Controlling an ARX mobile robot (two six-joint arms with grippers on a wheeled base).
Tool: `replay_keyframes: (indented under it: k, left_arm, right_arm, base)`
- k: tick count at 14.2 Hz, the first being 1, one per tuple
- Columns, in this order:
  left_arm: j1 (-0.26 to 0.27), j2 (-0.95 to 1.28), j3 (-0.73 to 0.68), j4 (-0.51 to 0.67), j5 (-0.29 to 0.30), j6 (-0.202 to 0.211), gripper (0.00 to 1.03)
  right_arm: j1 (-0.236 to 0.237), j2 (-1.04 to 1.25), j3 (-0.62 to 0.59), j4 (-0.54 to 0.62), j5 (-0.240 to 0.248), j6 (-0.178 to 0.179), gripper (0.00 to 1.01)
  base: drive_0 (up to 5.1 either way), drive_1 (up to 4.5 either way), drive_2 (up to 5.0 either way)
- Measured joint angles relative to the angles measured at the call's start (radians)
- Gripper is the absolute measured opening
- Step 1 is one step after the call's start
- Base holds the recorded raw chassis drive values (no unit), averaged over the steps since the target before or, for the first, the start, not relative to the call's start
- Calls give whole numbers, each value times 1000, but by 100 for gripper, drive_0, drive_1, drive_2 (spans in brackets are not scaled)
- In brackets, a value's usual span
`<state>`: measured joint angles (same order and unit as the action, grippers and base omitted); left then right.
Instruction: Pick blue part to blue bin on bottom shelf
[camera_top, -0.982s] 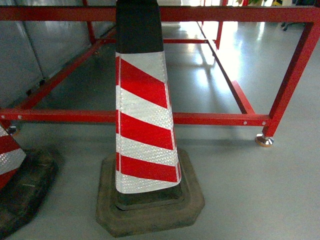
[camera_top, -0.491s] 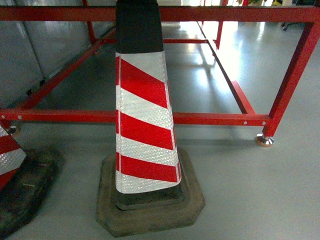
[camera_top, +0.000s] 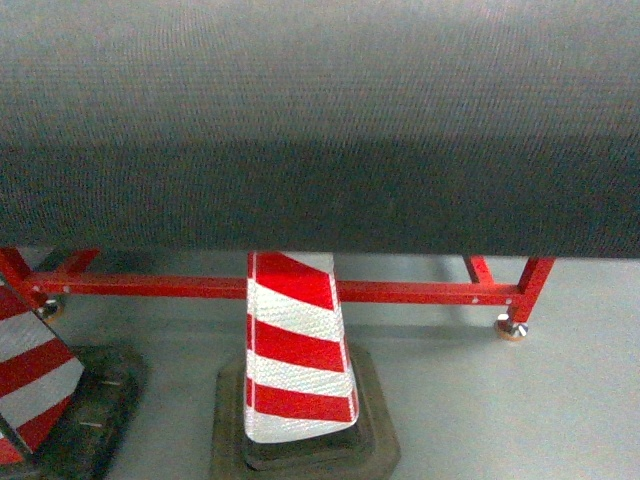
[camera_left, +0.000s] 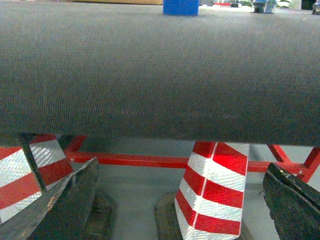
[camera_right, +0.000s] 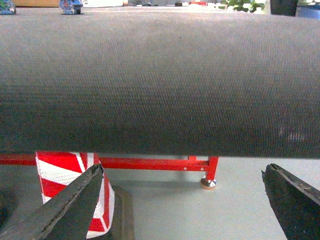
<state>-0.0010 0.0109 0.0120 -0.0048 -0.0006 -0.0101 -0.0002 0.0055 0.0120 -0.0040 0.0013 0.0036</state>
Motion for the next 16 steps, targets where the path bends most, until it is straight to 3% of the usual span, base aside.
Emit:
replay_keyframes:
  k: [16]
  left_arm:
    - [0, 0, 0, 1, 1, 0, 98]
  right_arm:
    - [0, 0, 0, -1, -1, 0, 98]
  base:
    - [0, 0, 0]
